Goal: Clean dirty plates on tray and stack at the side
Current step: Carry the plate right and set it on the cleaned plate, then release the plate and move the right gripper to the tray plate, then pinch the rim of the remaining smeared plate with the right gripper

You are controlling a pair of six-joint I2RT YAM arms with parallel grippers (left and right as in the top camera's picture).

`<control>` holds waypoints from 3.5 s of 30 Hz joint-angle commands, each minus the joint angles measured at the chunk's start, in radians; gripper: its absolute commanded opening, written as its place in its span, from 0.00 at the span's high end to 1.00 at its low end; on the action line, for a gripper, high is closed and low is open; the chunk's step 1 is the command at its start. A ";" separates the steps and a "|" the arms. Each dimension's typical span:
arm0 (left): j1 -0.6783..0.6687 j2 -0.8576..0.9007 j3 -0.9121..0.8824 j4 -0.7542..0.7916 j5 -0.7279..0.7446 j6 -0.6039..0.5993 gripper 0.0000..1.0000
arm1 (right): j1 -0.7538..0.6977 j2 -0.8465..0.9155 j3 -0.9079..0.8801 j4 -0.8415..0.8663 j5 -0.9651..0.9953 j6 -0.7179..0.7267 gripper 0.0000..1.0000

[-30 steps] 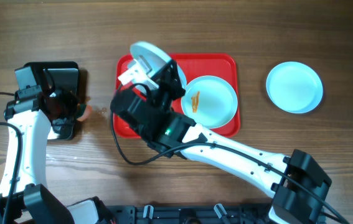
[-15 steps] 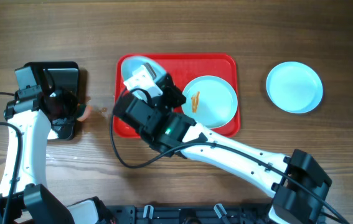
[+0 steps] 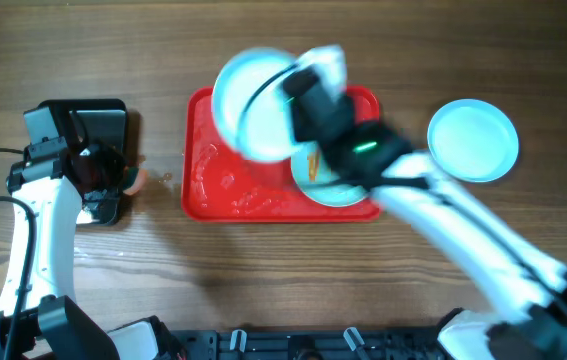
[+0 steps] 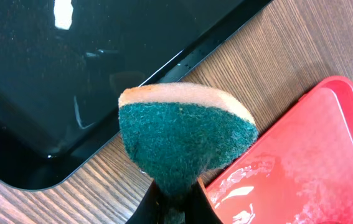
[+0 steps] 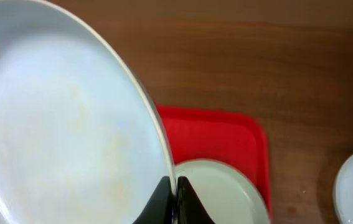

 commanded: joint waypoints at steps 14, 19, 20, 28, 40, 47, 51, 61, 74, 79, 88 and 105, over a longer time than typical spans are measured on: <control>0.003 0.008 -0.006 0.000 0.015 0.020 0.96 | -0.864 -0.002 -0.186 -0.159 -0.399 0.131 0.96; 0.002 0.008 -0.006 0.000 0.015 0.020 0.96 | -0.960 -0.002 -0.319 -0.002 -0.391 0.155 0.96; 0.001 0.008 -0.006 0.000 0.015 0.020 0.96 | -0.976 0.000 -0.337 0.023 -0.389 0.147 0.96; -0.022 0.008 -0.006 0.006 0.014 0.020 0.96 | -1.042 0.064 -0.380 0.080 -0.376 0.148 0.96; -0.023 0.008 -0.006 0.007 0.015 0.020 0.96 | -1.042 0.194 -0.380 0.116 -0.301 0.147 0.96; -0.023 0.008 -0.006 0.007 0.015 0.020 0.96 | -1.042 0.194 -0.380 0.114 -0.302 0.137 0.96; -0.023 0.008 -0.006 0.007 0.015 0.020 0.96 | -1.042 0.194 -0.380 0.108 -0.305 0.137 0.69; -0.023 0.008 -0.006 0.004 0.015 0.020 0.96 | -1.042 0.106 -0.374 0.077 -0.399 0.152 0.40; -0.023 0.008 -0.006 0.004 0.015 0.020 0.96 | -0.929 -0.051 -0.380 0.034 -0.883 0.034 0.73; -0.023 0.008 -0.006 0.004 0.015 0.020 0.96 | -0.666 -0.020 -0.384 0.018 -0.674 0.019 0.64; -0.023 0.008 -0.006 -0.004 0.015 0.020 0.96 | -0.423 0.082 -0.384 -0.008 -0.396 0.144 0.38; -0.023 0.008 -0.006 -0.004 0.015 0.020 0.96 | -0.378 0.232 -0.384 0.006 -0.375 0.092 0.62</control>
